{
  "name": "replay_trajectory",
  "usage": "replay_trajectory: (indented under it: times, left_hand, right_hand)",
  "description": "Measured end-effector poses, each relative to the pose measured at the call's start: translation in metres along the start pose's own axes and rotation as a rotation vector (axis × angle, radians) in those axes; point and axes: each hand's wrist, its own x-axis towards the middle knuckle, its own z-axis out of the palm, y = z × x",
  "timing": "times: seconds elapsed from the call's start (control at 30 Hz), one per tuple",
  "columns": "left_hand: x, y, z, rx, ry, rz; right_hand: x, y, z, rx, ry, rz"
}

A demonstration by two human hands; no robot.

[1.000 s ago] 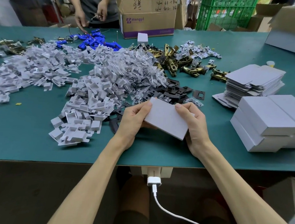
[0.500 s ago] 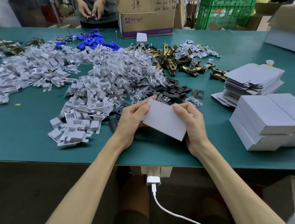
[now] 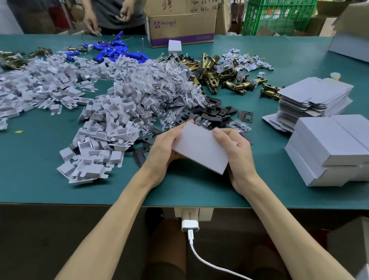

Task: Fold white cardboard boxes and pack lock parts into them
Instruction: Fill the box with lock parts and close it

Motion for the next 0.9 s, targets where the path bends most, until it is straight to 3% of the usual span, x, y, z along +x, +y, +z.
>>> replay_trajectory:
  times: [0.17,0.57,0.9]
  left_hand:
    - [-0.0004,-0.0009,0.0006,-0.008,-0.047,-0.054]
    - [0.0029,-0.006,-0.0035,0.126,-0.138,0.006]
    - [0.0032,-0.0032,-0.0013,0.044,0.045,-0.001]
  right_hand:
    - [0.0002,0.0011,0.0002,-0.072,-0.03,-0.01]
    - [0.0003,0.0008,0.0014,-0.142,-0.027,-0.041]
    - [0.0023,0.0042,0.0081,-0.334,-0.015,-0.109]
